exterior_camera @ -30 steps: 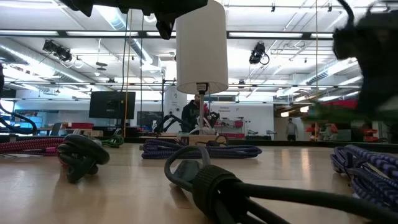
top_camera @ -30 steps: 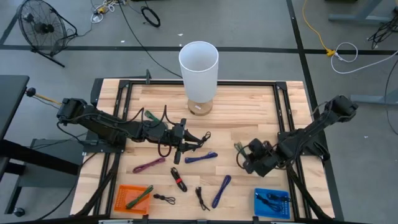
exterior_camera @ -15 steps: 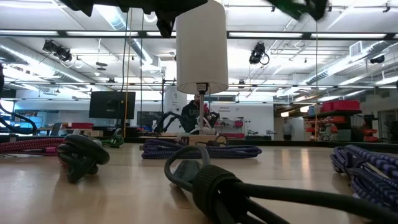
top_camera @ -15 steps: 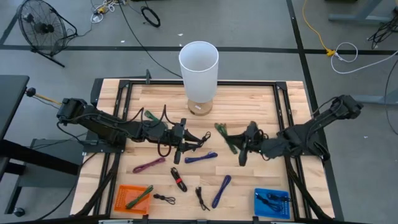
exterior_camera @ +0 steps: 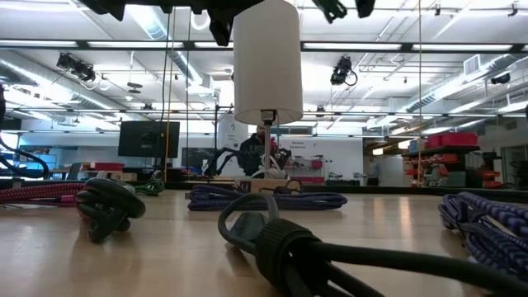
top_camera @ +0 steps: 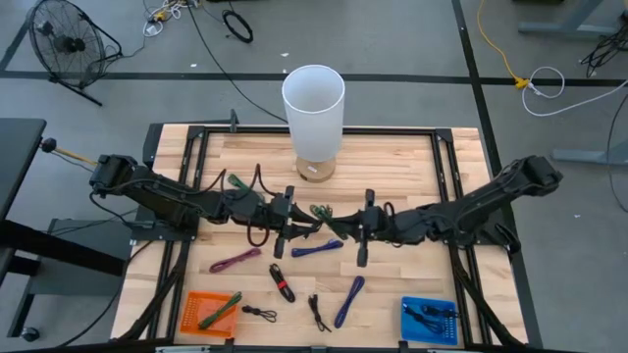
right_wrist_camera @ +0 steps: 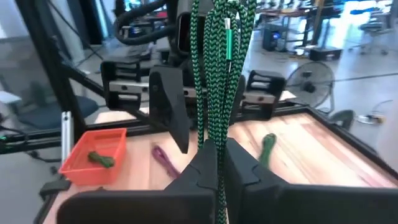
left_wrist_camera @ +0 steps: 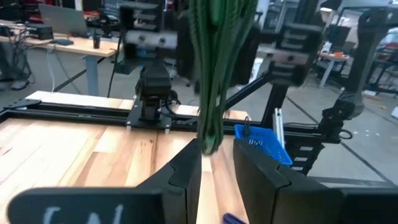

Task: Pick & Place USB Port
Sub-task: Put the black and green charger cable into the orange bin

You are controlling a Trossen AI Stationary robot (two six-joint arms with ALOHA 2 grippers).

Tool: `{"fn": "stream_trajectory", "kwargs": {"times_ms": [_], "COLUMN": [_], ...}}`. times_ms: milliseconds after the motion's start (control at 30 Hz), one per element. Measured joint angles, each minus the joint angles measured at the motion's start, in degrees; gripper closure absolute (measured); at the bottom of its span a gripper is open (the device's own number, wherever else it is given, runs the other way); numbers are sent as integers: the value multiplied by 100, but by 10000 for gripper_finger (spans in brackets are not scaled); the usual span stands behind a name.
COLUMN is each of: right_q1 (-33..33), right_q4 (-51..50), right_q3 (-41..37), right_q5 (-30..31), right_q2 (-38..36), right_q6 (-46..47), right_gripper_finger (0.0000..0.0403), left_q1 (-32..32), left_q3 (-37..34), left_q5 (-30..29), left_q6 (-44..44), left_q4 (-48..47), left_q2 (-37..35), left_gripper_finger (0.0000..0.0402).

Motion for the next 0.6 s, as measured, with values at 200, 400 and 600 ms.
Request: {"fn": "stream_trajectory", "kwargs": {"times_ms": [200, 400, 600], "right_q1": [-238, -361, -506], "right_q4": [37, 155, 363], "right_q3": [2, 2, 2], "right_q5": [-389, -634, -942], "right_q2": [173, 254, 457], "right_q6": [148, 249, 251], "right_gripper_finger": [403, 403, 403], "left_q1": [-1, -2, -5], "left_q3": [0, 0, -4], "left_q5": [18, 21, 36], "left_q6": [4, 7, 24], "left_q4": [232, 328, 533], "left_q2": [0, 0, 0], "left_gripper_finger": [303, 303, 303]}}
